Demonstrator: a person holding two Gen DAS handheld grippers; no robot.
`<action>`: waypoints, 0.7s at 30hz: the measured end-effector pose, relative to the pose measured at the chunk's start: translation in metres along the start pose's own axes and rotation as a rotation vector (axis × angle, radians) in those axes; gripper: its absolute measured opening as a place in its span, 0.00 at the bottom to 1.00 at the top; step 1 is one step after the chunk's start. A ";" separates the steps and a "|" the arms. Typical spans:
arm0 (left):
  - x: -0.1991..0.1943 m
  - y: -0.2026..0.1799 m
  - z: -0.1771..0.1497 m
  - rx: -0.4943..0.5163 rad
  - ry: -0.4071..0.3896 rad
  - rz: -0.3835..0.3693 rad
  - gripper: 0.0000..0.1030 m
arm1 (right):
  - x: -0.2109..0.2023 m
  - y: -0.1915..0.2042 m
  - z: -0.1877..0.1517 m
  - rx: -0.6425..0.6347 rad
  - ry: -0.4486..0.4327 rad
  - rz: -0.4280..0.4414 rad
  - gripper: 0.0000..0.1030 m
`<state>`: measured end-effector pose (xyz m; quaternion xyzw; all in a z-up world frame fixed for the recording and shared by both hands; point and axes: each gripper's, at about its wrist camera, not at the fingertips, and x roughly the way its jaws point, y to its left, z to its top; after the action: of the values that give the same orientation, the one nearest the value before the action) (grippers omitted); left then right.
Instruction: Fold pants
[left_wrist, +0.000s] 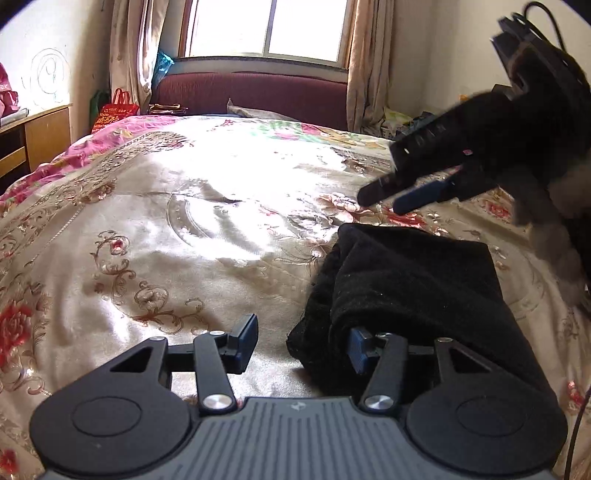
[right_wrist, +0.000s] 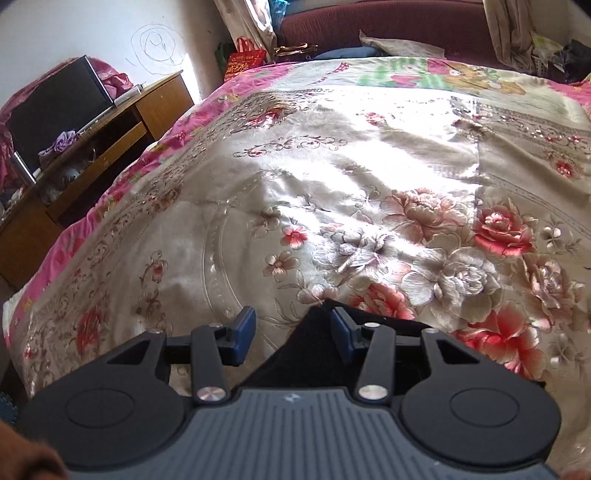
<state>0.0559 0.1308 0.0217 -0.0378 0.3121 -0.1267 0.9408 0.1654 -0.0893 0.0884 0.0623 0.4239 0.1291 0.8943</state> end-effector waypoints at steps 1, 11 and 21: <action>0.005 -0.002 0.004 0.007 0.000 0.014 0.63 | -0.002 0.000 -0.006 -0.025 -0.001 -0.013 0.47; 0.039 0.001 0.001 0.081 0.041 0.091 0.63 | 0.071 -0.030 -0.007 -0.181 0.062 -0.126 0.53; 0.064 0.007 0.004 0.088 0.005 0.069 0.64 | 0.048 -0.078 -0.002 0.038 0.066 -0.048 0.16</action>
<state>0.1092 0.1205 -0.0126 0.0146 0.3096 -0.1080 0.9446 0.2074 -0.1501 0.0342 0.0649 0.4567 0.1017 0.8814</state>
